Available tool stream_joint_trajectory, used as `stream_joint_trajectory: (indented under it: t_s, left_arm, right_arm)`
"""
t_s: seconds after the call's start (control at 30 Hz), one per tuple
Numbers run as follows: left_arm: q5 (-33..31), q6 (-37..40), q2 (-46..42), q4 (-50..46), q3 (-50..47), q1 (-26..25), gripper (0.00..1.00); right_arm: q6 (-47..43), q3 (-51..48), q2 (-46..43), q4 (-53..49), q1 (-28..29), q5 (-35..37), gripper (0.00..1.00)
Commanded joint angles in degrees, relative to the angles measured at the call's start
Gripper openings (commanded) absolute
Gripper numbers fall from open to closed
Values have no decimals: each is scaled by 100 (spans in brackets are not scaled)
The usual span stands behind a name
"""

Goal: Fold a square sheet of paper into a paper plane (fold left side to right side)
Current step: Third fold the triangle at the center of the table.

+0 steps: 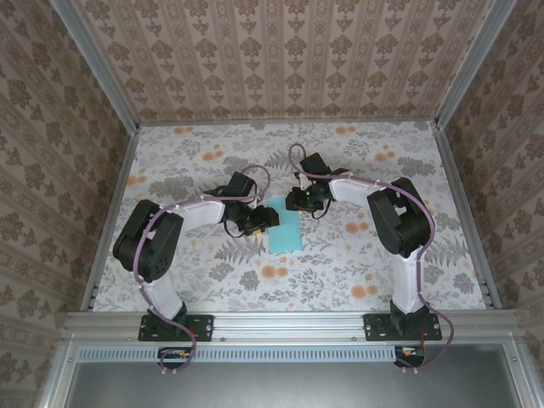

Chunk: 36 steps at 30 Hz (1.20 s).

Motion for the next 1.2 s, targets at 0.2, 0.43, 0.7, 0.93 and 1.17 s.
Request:
stream_joint_trajectory:
  t_s: [0.2,0.43,0.7,0.93,1.17]
  left_arm:
    - [148,-143,126,-8,4,-34,56]
    - [207,-186,160,-17,17,-108,55]
    - [217,-245,186,10,-1,-157,50]
    - [41,-188,161,-190,12,-166,50]
    - [171,-202,195,-96,-20,-208,48]
  right_arm:
    - [-145,-19,102,-208,29,159,35]
    - [-157,8,74,-224,24,162,35]
    - [-162,1,72,-223,22,160,34]
    - [-171,-9,39,-202,22,160,34]
    - [-167,-9,56,-194,22,164,34]
